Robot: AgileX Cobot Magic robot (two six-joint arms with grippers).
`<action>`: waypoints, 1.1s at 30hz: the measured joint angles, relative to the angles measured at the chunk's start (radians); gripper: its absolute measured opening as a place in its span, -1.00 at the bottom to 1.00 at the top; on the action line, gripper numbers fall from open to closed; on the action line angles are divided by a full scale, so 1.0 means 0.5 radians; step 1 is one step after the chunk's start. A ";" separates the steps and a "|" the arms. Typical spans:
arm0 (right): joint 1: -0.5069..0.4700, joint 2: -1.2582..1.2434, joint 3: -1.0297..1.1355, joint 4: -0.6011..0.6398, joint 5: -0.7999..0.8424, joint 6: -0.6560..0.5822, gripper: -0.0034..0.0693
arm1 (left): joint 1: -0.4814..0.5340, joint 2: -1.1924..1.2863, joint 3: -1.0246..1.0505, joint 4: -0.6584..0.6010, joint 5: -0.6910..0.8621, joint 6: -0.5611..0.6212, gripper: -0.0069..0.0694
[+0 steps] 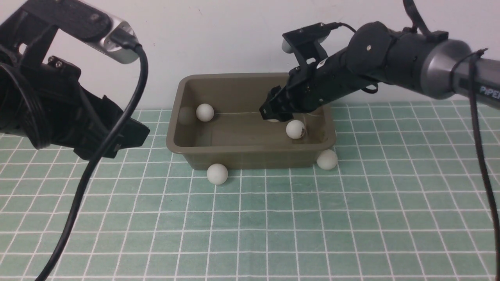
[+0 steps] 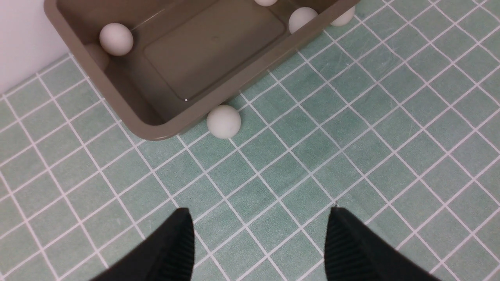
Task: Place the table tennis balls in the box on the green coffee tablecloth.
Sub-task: 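Release the ping pong ball into the bin and lift the gripper away, then reach for and grasp a ping pong ball on the table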
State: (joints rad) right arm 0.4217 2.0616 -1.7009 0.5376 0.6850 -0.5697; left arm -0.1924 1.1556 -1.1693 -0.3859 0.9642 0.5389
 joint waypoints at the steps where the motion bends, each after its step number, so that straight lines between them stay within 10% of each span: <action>1: 0.000 0.025 -0.043 0.000 0.024 0.000 0.09 | 0.000 0.000 0.000 0.000 0.000 0.000 0.24; 12: -0.043 0.035 -0.090 -0.047 -0.016 0.000 0.44 | 0.000 0.000 0.000 0.000 0.000 0.012 0.24; 26: -0.657 -0.493 -0.092 -0.554 0.528 0.131 0.17 | 0.000 0.000 0.000 0.000 -0.009 0.040 0.24; 33: -0.725 -0.859 -0.092 -0.475 0.982 -0.268 0.17 | 0.000 0.000 0.000 0.000 -0.027 0.067 0.24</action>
State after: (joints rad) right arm 0.0593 1.6323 -1.7471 0.3002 1.1761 -0.7040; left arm -0.1924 1.1556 -1.1693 -0.3859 0.9505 0.5725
